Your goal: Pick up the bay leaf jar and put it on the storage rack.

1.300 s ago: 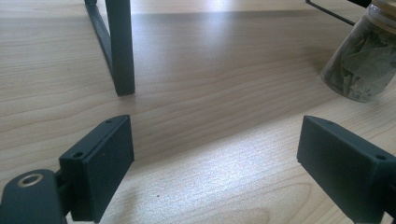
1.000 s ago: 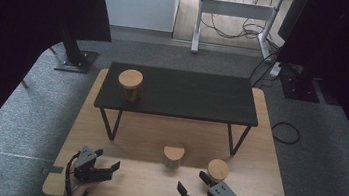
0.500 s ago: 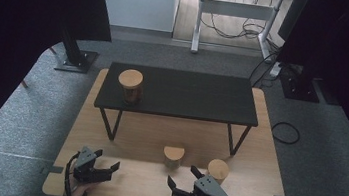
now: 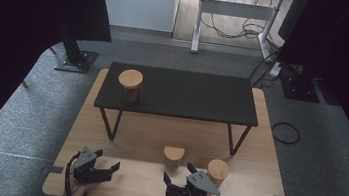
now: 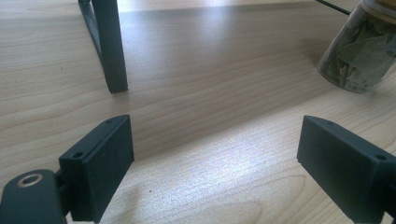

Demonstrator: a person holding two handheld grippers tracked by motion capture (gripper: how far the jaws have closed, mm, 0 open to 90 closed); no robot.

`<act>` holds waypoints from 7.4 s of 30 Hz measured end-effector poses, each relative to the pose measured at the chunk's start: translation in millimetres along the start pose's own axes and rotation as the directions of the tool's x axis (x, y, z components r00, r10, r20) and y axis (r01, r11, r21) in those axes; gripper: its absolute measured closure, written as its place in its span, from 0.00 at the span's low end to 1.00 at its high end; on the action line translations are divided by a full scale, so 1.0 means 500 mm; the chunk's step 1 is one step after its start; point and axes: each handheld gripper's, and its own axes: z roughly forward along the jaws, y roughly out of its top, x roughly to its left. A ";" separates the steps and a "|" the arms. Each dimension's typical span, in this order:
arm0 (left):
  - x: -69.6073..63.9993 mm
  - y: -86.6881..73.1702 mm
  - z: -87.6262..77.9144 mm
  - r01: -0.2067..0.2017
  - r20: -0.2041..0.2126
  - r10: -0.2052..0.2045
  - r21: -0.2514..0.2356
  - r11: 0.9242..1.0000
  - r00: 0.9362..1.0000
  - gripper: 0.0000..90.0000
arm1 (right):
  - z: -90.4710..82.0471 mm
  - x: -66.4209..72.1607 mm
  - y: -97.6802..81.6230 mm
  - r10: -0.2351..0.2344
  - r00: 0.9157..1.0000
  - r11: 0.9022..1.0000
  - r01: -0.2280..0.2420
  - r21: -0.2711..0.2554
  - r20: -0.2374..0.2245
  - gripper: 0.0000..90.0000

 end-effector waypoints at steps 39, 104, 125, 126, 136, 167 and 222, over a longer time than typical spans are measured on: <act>-0.001 0.000 0.001 -0.009 0.002 0.009 0.008 1.000 1.000 0.11 | 0.107 -0.024 -0.009 -0.023 0.995 0.997 0.016 0.070 0.095 0.12; -0.003 0.001 0.003 -0.017 0.009 0.017 0.013 1.000 1.000 0.11 | 0.177 -0.028 0.003 -0.049 0.985 0.990 0.026 0.139 0.168 0.27; -0.003 0.002 0.004 -0.018 0.007 0.018 0.017 1.000 1.000 0.11 | 0.135 -0.012 0.010 -0.101 0.985 0.993 0.091 0.074 0.139 0.27; -0.003 0.002 0.005 -0.019 0.007 0.019 0.016 1.000 1.000 0.11 | 0.132 -0.012 0.009 -0.105 0.985 0.993 0.096 0.071 0.137 0.27; -0.004 0.002 0.005 -0.021 0.006 0.021 0.017 1.000 1.000 0.11 | 0.108 0.000 0.020 -0.107 0.989 0.994 0.103 0.041 0.105 0.27; -0.004 0.002 0.006 -0.021 0.005 0.021 0.020 1.000 1.000 0.11 | 0.021 0.028 0.059 -0.130 0.991 0.991 0.131 -0.031 0.013 0.27; -0.006 0.003 0.008 -0.033 -0.005 0.034 0.028 0.999 0.999 0.11 | -0.066 0.043 0.141 -0.191 0.976 0.974 0.176 -0.140 -0.101 0.27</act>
